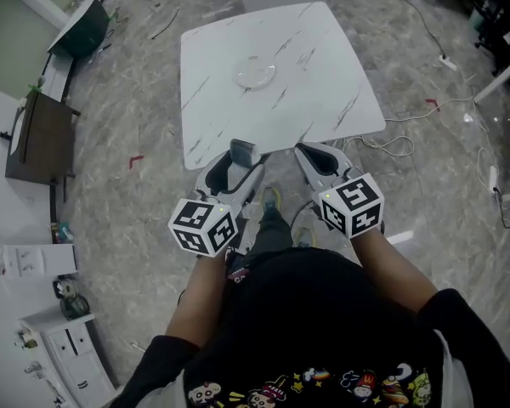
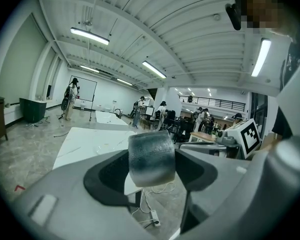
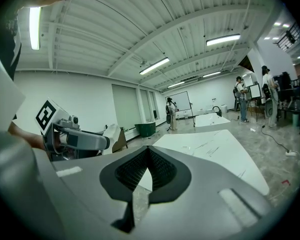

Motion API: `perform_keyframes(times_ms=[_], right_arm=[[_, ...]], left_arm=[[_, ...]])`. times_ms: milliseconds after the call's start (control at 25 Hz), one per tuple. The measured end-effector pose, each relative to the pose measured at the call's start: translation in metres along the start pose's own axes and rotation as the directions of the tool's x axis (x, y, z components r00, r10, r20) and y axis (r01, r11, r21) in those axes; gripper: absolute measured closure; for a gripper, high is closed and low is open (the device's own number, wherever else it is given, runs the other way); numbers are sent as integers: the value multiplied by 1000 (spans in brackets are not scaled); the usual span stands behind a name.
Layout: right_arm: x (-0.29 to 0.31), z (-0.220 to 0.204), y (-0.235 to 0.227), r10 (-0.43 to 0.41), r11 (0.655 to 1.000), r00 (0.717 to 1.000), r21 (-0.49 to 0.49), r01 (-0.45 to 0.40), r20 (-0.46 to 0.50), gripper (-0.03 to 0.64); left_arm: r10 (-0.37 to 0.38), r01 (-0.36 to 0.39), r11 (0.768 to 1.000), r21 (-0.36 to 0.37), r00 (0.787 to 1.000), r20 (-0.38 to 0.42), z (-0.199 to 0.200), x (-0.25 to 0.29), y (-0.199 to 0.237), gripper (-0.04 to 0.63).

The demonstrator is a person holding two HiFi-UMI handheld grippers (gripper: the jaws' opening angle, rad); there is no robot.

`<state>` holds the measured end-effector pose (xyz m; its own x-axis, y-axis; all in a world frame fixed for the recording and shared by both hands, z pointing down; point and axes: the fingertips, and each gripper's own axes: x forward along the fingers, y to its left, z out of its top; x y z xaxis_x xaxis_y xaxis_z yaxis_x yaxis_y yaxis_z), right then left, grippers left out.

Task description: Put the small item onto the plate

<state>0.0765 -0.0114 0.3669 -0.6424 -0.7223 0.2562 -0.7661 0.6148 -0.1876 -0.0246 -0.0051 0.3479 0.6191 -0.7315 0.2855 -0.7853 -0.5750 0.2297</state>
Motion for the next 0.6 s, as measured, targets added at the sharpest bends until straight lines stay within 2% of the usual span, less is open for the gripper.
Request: perform_keyframes(times_ms=[360, 600], right_arm=[[54, 8, -22, -17, 1000, 999, 18, 18, -33, 600], [100, 20, -39, -44, 998, 998, 31, 46, -50, 600]], left_arm=[[3, -3, 1000, 21, 1000, -23, 15, 40, 54, 295], [5, -3, 999, 32, 999, -51, 22, 74, 106, 295]])
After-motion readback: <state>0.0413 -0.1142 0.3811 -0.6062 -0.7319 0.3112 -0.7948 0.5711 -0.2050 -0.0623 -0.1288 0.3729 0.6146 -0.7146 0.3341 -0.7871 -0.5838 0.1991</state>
